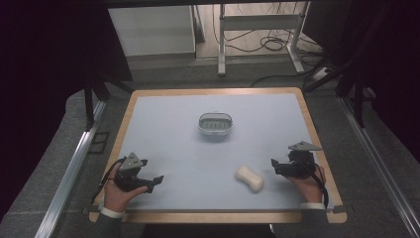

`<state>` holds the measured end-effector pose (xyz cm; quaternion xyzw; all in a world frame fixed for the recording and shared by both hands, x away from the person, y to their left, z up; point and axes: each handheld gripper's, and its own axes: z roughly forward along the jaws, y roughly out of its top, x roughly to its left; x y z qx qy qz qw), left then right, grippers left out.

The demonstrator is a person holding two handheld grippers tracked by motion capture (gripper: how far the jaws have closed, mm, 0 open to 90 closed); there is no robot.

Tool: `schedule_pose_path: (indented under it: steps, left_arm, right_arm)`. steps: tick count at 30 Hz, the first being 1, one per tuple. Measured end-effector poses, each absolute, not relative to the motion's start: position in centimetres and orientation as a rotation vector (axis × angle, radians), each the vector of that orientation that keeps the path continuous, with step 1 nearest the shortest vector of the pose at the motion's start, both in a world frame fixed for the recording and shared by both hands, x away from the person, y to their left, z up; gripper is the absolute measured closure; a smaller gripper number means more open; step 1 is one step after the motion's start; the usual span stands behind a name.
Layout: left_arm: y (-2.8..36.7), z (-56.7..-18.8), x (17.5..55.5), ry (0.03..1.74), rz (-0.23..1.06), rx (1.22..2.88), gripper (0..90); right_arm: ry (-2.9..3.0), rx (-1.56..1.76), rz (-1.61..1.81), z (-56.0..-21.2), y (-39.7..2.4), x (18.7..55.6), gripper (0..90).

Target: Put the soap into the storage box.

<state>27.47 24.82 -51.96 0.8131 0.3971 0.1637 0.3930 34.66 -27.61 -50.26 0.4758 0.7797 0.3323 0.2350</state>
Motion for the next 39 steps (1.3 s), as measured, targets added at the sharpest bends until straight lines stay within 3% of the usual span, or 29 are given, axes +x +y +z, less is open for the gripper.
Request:
schedule_pose_path:
  steps: [14,39]
  left_arm:
    - [24.0,-52.0,27.3,0.986,0.41,2.077,10.7]
    - [24.3,-52.1,27.2,0.996,0.41,2.074,10.6]
  right_arm:
    - [2.16,1.256,0.941,-49.7,-28.4,34.3,20.6]
    - [2.151,1.291,0.986,-48.4,-28.6,33.9,20.7]
